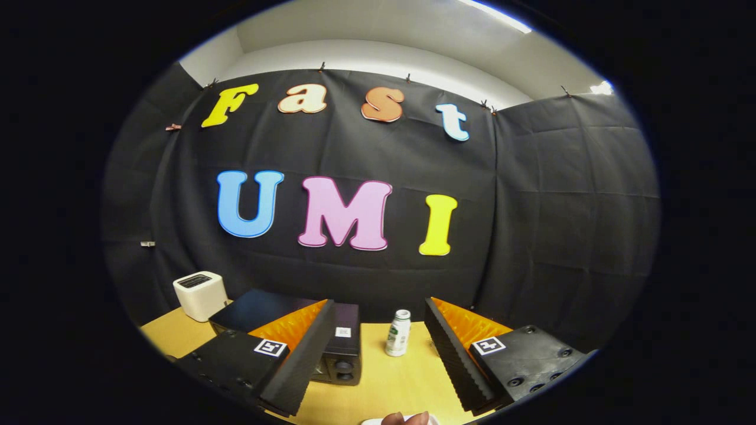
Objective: Open the toaster oven, put the food inside, and close the toaster oven door.
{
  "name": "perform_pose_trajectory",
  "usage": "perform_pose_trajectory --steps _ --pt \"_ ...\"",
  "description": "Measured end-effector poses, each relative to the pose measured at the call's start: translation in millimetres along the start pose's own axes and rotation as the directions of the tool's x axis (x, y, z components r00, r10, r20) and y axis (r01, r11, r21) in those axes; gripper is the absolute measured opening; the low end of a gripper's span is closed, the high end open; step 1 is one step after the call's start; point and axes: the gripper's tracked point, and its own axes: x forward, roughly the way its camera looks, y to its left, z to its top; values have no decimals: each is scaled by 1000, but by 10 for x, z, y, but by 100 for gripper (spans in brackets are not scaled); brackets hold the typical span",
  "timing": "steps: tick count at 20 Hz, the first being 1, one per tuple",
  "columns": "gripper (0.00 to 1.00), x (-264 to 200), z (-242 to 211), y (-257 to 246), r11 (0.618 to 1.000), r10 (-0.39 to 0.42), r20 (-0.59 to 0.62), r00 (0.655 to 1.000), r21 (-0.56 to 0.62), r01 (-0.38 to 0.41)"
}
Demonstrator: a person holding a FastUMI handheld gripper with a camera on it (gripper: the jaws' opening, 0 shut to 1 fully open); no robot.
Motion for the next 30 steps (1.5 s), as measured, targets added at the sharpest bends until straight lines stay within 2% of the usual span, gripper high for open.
perform_pose_trajectory --steps 7,14,21,25,30 --pt "98 195 -450 1097 995 87 -97 991 47 -83" --pt "98 505 -1120 1757 993 113 -233 966 56 -102" --pt "98 745 -1759 1958 996 89 -380 921 51 -75" --pt "99 827 -1915 1994 995 75 -433 898 88 -40" --pt "99 808 -1909 2006 997 67 -404 912 70 -42"
